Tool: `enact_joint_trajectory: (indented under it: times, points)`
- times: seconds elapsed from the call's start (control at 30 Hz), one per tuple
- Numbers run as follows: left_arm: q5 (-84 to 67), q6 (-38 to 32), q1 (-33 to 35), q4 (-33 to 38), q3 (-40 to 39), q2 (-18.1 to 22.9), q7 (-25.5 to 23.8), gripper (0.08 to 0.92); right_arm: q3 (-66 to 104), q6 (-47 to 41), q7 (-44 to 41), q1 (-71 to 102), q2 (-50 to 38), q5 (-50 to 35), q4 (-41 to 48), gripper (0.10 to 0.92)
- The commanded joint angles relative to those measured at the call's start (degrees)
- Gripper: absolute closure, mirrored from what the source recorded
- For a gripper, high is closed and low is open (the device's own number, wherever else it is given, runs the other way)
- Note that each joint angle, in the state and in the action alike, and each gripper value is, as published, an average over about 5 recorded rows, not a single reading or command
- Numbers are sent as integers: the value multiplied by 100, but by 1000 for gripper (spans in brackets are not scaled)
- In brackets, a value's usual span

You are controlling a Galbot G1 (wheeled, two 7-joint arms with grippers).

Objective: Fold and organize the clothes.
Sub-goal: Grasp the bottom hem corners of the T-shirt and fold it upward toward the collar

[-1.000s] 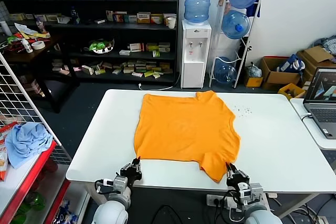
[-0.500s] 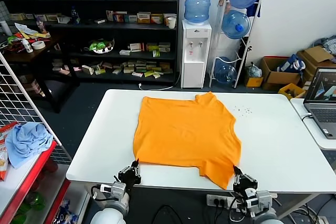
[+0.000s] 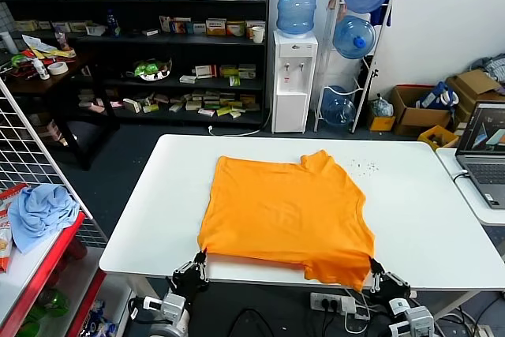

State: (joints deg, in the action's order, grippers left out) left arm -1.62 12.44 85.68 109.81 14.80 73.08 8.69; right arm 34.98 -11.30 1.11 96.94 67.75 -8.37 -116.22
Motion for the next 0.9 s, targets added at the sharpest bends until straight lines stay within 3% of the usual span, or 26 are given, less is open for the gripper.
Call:
enact_joint_trajectory:
  times: [0.03,0.33,0.9]
  points:
    - [125,-53,-314,-3,-67,-90,12,905,12,217,17,-256,-88,15,137,902]
    - [45,-56,-1317,-883,-297,-208,21,905,-251,412,-4,-1547,-281,-248,1108,902]
    - [-84,-26,-2337,-2139,-891,-266,49,905,-995,359,-41,-3102,-254,-308,2657,902]
